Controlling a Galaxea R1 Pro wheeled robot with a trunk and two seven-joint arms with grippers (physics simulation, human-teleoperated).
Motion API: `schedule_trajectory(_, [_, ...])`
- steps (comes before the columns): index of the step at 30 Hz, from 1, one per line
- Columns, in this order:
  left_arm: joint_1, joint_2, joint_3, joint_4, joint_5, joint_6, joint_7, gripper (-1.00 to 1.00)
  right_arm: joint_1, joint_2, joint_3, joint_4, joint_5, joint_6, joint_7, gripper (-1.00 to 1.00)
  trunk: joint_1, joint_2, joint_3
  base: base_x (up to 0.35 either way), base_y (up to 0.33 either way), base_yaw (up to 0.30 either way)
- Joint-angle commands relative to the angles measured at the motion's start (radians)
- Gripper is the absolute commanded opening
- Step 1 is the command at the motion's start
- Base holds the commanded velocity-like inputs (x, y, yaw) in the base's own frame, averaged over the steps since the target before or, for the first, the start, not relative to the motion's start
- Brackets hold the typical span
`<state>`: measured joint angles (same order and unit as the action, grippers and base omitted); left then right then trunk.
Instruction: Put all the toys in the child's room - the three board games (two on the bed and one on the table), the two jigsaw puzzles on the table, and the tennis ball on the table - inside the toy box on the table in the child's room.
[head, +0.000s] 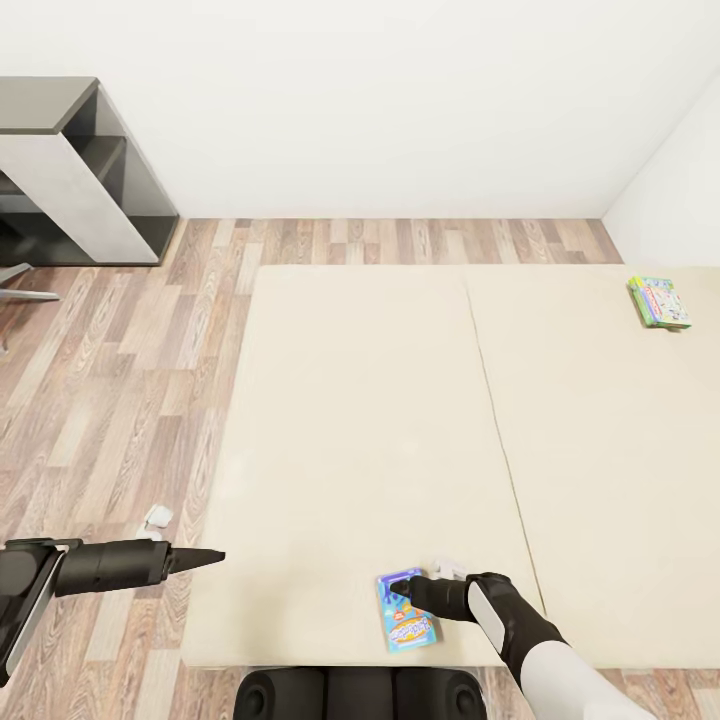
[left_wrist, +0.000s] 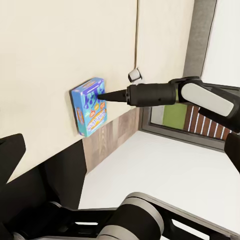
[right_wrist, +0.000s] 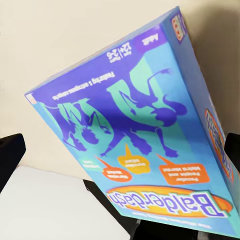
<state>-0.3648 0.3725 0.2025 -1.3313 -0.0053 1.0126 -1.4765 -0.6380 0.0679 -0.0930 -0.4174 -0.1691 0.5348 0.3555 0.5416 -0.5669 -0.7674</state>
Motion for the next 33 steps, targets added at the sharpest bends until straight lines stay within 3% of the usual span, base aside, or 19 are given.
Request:
schedule_trajectory(1, [0.0,0.0,0.0,0.0,-0.001,0.011,-0.004,1.0,0.0,0.001,-0.008,-0.001,-0.001,0.008,0.002,1.0,0.0,-0.001,-0.001,0.0,0.001,0.0])
schedule_trajectory(33, [0.0,0.0,0.0,0.0,0.0,0.011,-0.005,1.0,0.0,0.001,-0.008,-0.001,-0.001,0.008,0.002,1.0,0.0,-0.001,-0.001,-0.006,0.042,0.0])
